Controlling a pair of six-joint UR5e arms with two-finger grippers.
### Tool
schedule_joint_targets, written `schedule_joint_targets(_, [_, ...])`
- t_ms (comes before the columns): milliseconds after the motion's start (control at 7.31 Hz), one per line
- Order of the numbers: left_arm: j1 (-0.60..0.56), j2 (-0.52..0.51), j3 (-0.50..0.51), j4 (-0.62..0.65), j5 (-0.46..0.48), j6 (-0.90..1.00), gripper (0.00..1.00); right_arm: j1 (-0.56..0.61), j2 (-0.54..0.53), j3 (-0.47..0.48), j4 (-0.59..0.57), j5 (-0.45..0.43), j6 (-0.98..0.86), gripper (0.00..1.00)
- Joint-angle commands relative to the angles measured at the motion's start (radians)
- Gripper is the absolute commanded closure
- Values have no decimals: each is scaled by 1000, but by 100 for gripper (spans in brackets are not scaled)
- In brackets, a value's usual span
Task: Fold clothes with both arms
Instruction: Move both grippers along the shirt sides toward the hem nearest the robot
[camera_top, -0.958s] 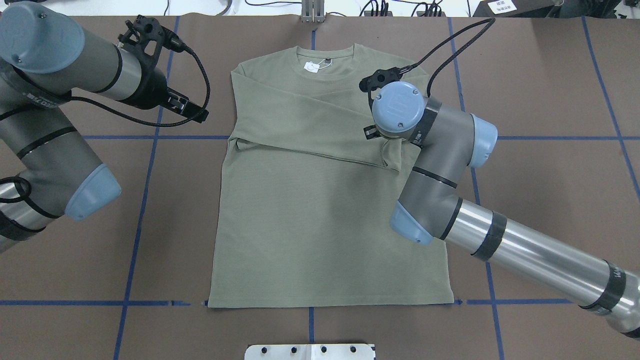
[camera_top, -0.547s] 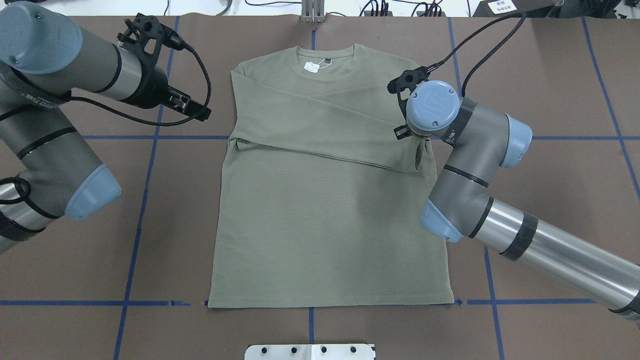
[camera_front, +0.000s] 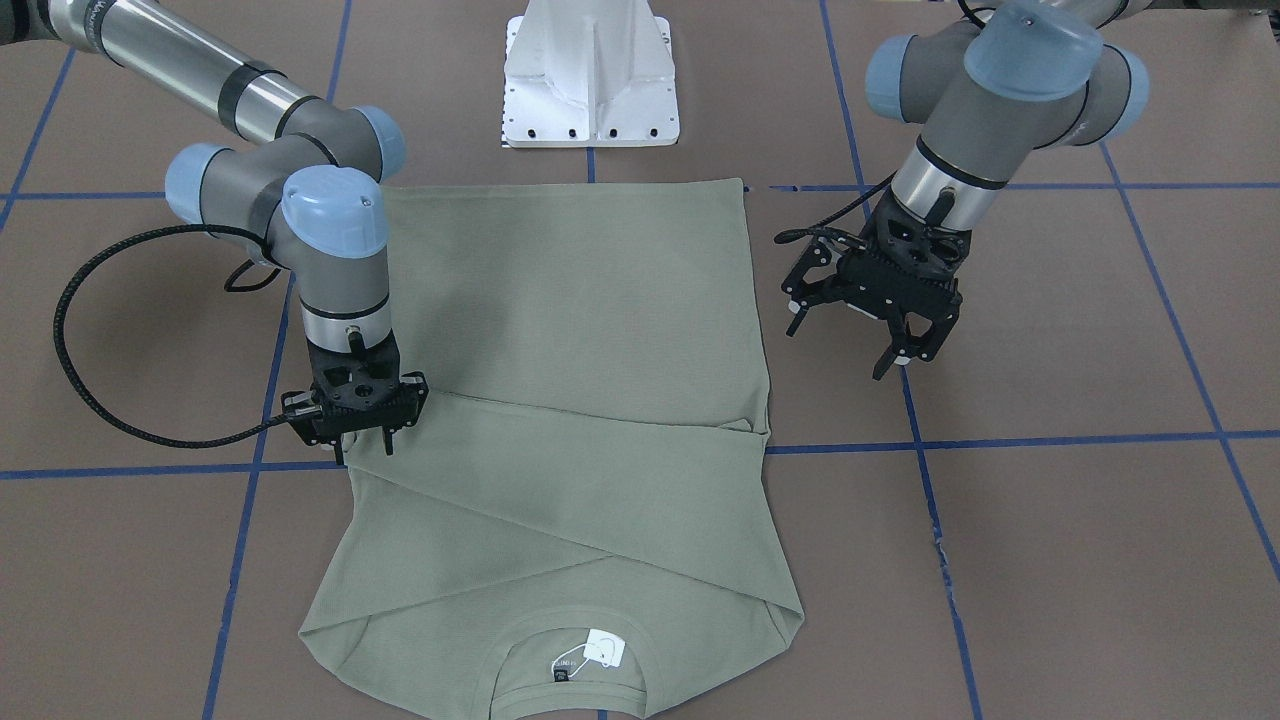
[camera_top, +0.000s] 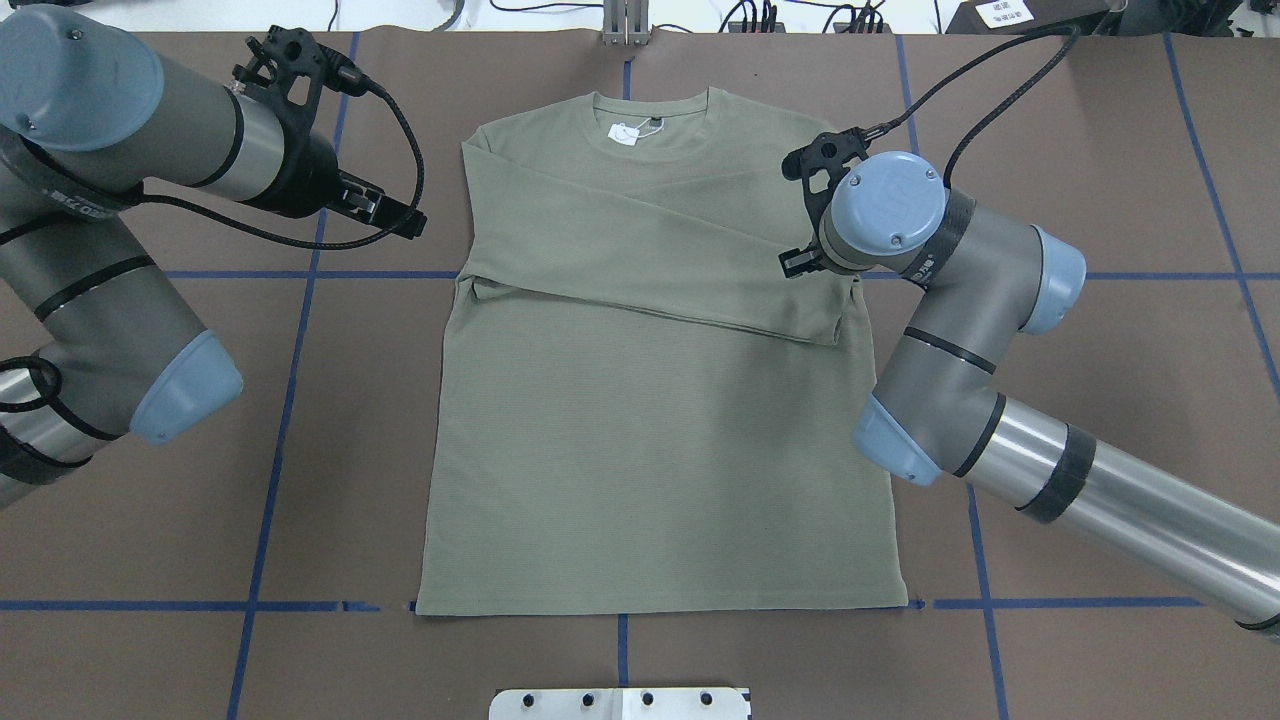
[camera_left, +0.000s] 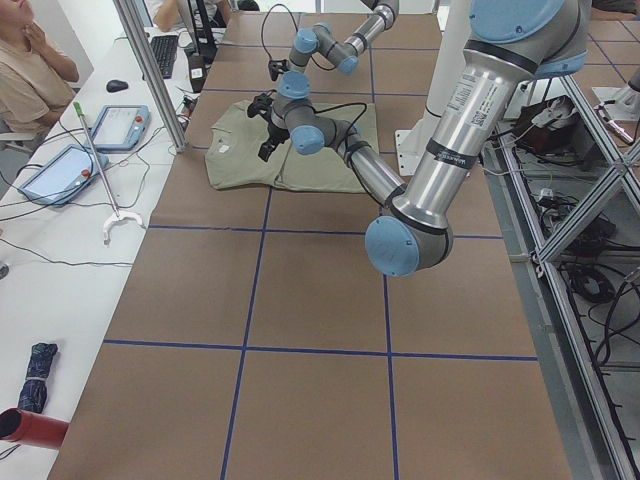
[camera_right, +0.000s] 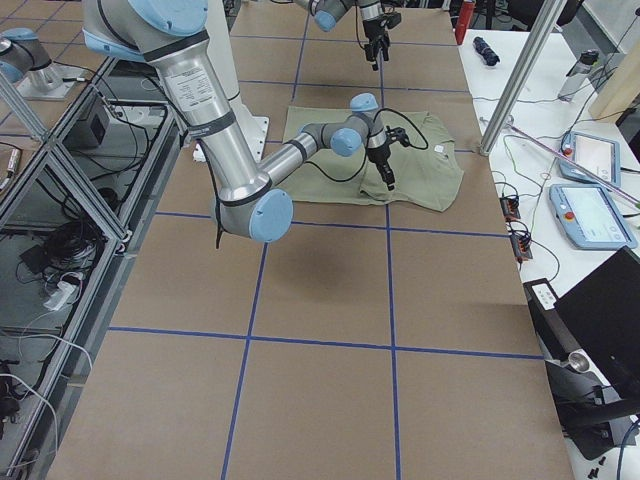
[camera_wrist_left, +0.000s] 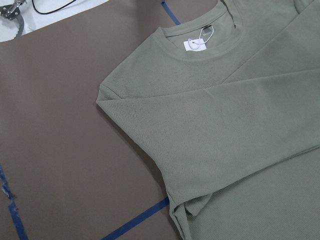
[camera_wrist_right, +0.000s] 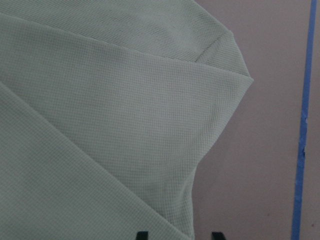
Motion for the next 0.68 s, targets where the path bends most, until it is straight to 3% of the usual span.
schedule_joint_targets(0, [81,72,-94,0,16,-284,0,0,-128,216,9,116,167,0])
schedule_joint_targets(274, [256,146,-194,0,166,-532,0,-72,-321,486,16,145,452,0])
schedule_joint_targets(410, [316,158,-211,0,206,-618,0,-130,-369,538,72,104,577,0])
schedule_joint_targets(547, [384,166,-242,0,275,-751,14,-234,-435,538,193,-31,673,0])
